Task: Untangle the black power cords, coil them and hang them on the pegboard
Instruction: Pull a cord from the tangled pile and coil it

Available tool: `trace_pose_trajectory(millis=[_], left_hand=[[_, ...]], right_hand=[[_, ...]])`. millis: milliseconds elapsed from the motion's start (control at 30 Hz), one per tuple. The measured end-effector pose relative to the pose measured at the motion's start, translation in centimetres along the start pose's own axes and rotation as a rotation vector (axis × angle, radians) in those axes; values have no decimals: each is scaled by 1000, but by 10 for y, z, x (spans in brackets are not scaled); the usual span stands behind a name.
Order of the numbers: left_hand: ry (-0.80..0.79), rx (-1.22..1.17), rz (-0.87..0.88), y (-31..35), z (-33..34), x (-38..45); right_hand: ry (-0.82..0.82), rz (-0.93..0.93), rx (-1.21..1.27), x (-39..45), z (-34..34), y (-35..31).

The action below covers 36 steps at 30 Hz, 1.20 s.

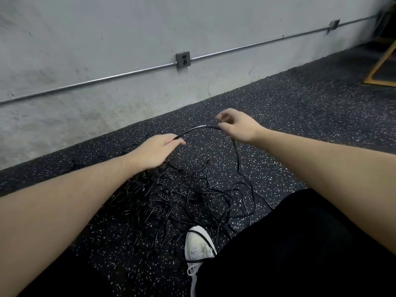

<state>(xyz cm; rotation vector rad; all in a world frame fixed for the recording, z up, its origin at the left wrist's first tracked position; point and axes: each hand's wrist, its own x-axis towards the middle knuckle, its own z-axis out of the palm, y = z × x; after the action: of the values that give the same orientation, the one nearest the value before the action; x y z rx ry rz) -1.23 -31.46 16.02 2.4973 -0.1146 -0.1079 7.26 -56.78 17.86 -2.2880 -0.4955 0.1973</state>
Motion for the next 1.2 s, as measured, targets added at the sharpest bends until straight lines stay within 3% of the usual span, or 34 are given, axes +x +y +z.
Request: trace_pose_trajectory(millis=[167, 267, 333, 400, 500, 633, 733, 867, 1100, 1200], left_hand=[[-93, -121, 27, 31, 4, 8], [-90, -179, 6, 28, 6, 9], [-112, -183, 16, 24, 4, 7], [-189, -92, 32, 22, 3, 3], [-295, 84, 54, 5, 9, -2], [-243, 164, -44, -24, 2, -8], [-208, 114, -101, -36, -3, -9], [-112, 23, -78, -22, -4, -4], [-147, -71, 30, 18, 5, 2], [-147, -161, 19, 14, 4, 0]], right_hand=[[-263, -143, -86, -5, 18, -31], [-378, -62, 32, -8, 23, -46], [-449, -87, -74, -10, 21, -48], [-443, -145, -118, -11, 18, -44], [-310, -139, 73, -12, 6, -38], [-158, -60, 329, -11, -12, -20], [-104, 26, 194, -5, -10, -5], [-216, 34, -118, -2, 1, 4], [-412, -166, -135, -7, 24, -41], [-381, -222, -66, -8, 28, -58]])
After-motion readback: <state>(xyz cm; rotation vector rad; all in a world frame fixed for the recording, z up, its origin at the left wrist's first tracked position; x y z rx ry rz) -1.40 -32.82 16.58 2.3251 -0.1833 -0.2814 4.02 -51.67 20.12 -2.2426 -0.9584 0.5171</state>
